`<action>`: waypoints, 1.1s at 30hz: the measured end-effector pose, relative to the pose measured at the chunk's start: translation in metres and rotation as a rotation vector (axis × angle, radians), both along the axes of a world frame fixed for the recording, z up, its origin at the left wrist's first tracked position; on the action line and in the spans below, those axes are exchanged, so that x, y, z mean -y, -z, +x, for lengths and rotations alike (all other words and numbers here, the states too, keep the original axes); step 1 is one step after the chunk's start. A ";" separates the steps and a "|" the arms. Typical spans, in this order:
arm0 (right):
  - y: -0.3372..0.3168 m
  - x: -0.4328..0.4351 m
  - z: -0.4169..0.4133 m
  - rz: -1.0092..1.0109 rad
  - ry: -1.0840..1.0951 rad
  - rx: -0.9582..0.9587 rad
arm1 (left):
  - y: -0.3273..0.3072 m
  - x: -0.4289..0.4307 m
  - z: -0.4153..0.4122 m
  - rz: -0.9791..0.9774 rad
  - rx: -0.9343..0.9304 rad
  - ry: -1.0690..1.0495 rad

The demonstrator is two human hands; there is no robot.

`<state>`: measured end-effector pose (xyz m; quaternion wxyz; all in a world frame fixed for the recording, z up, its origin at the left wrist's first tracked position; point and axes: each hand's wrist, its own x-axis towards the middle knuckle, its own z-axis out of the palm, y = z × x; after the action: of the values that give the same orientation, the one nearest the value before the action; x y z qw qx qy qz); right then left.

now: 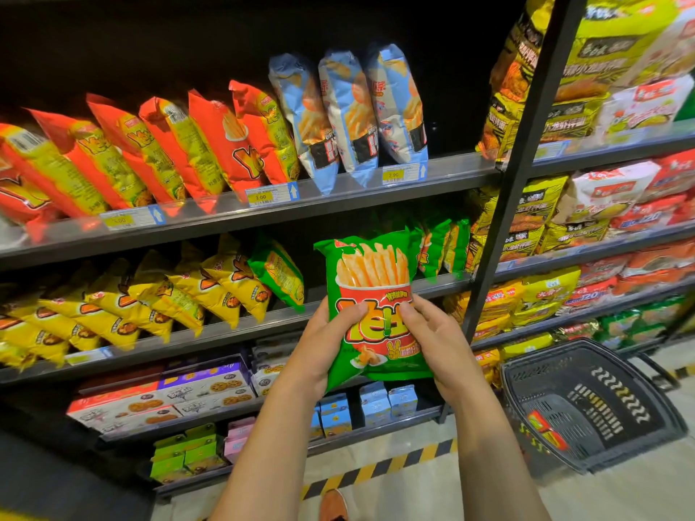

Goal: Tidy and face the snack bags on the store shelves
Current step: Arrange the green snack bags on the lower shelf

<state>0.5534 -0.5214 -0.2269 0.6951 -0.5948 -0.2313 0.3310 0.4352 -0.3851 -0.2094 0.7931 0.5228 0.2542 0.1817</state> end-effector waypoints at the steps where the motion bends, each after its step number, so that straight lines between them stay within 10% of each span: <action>1: 0.000 -0.002 0.001 0.002 0.005 0.011 | 0.001 -0.003 0.001 0.007 -0.004 0.012; 33: 0.054 -0.206 0.131 -0.468 0.395 0.486 | 0.075 -0.168 0.128 0.319 -0.323 -0.630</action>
<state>0.6847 -0.3154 -0.2810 0.5160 -0.8314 -0.1885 0.0841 0.5628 -0.2168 -0.2842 0.5569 0.5576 0.4927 0.3689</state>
